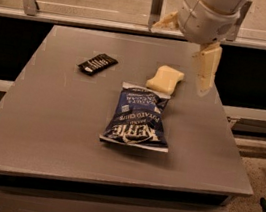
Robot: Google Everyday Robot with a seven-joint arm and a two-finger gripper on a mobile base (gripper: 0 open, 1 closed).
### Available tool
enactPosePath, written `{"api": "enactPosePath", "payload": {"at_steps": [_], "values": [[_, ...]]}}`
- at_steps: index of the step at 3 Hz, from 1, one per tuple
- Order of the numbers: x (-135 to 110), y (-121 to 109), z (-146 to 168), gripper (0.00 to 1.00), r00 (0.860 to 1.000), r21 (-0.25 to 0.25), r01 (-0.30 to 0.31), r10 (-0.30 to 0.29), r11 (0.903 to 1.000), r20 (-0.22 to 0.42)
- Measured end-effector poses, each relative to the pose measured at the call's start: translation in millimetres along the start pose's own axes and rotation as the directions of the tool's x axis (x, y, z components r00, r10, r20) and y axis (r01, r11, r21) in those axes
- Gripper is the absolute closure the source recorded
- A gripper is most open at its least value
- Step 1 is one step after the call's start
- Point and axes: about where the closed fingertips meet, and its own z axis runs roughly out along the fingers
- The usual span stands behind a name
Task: Pick sponge
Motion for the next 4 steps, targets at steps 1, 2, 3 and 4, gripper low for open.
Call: {"api": "enactPosePath", "payload": {"at_steps": [1, 2, 3, 4], "values": [[-7, -20, 14, 0.00, 0.994, 0.011, 0.091, -0.091, 0.9958, 0.054], [-10, -41, 30, 0.00, 0.981, -0.007, 0.183, -0.182, 0.9832, 0.061], [3, -56, 48, 0.00, 0.967, -0.021, 0.243, -0.240, 0.9698, 0.090], [25, -68, 61, 0.00, 0.957, -0.022, 0.276, -0.273, 0.9610, 0.097]]}}
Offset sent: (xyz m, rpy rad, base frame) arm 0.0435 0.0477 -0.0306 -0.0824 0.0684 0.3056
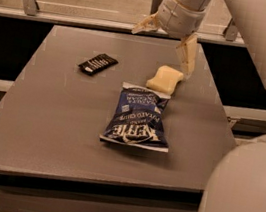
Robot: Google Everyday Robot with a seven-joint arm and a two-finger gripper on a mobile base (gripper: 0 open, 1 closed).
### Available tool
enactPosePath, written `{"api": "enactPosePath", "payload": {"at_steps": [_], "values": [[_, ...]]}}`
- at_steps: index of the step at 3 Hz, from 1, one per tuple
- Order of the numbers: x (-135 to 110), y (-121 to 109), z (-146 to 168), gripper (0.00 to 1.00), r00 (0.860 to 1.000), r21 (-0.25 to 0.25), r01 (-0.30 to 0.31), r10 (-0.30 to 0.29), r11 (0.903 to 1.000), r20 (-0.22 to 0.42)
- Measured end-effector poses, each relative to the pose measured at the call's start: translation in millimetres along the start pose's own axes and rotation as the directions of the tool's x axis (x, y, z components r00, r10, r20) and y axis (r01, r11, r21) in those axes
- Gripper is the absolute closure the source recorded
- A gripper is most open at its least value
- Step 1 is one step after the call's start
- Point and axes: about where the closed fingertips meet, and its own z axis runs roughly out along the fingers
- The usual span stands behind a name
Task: Pick sponge
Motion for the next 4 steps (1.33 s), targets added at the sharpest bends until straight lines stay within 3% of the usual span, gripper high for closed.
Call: {"api": "enactPosePath", "payload": {"at_steps": [2, 4], "values": [[58, 14, 18, 0.00, 1.000, 0.018, -0.009, 0.009, 0.9998, -0.001], [70, 30, 38, 0.00, 0.999, -0.060, 0.042, -0.042, 0.9973, -0.012]]}}
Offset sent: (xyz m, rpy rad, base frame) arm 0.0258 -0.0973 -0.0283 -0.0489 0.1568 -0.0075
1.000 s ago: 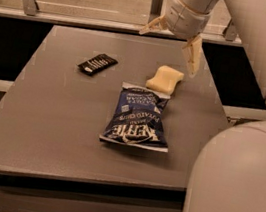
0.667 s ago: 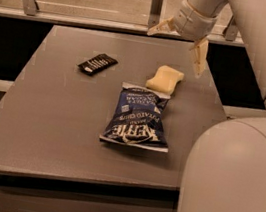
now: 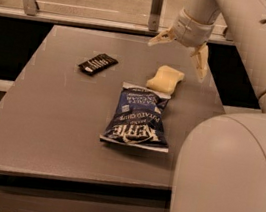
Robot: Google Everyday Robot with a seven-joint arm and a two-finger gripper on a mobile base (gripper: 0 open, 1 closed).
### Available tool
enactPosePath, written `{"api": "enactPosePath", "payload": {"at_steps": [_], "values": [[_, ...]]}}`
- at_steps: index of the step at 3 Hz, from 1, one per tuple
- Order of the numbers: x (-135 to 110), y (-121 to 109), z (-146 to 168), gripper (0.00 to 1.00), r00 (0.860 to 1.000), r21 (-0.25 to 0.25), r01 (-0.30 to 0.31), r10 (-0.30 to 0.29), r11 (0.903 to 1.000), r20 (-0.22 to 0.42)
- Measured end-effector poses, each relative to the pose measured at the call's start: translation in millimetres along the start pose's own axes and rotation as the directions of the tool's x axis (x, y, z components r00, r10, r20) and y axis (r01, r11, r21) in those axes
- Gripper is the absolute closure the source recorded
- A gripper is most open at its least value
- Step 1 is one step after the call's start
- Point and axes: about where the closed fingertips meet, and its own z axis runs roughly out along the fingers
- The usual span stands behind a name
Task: Pick sponge
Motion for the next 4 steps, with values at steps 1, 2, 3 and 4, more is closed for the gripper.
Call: {"api": "enactPosePath", "payload": {"at_steps": [1, 2, 3, 4], "values": [[-17, 3, 10, 0.00, 0.996, -0.070, 0.084, -0.083, 0.9940, 0.014], [-30, 9, 16, 0.00, 0.992, -0.113, 0.125, -0.122, 0.9857, 0.033], [-44, 15, 27, 0.00, 0.987, -0.140, 0.152, -0.143, 0.9783, 0.072], [-58, 18, 45, 0.00, 0.981, -0.172, 0.174, -0.155, 0.9696, 0.119]]}}
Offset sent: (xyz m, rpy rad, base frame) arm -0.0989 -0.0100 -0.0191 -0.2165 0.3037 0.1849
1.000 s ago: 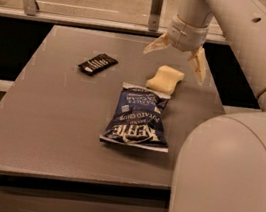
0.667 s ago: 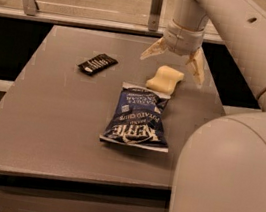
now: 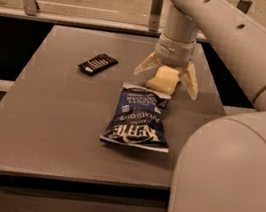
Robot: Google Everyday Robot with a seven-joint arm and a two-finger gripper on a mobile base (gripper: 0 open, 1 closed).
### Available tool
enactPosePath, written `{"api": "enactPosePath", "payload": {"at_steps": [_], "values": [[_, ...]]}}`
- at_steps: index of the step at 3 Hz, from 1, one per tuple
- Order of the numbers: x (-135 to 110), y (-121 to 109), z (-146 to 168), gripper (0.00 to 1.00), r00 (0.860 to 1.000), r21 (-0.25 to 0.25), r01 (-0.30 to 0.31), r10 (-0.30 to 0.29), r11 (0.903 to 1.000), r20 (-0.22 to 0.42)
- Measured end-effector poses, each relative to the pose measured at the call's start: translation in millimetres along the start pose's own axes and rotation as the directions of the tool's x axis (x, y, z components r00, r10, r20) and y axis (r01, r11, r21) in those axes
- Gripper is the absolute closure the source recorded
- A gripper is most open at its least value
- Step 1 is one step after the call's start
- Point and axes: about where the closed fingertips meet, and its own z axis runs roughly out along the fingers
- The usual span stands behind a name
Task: Pick sponge
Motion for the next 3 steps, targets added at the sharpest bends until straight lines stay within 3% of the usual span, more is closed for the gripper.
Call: {"api": "enactPosePath", "payload": {"at_steps": [2, 3], "values": [[-21, -10, 21, 0.42, 0.996, -0.012, 0.046, -0.045, 0.9989, 0.075], [-22, -11, 19, 0.56, 0.996, -0.009, 0.048, -0.047, 0.9988, 0.075]]}}
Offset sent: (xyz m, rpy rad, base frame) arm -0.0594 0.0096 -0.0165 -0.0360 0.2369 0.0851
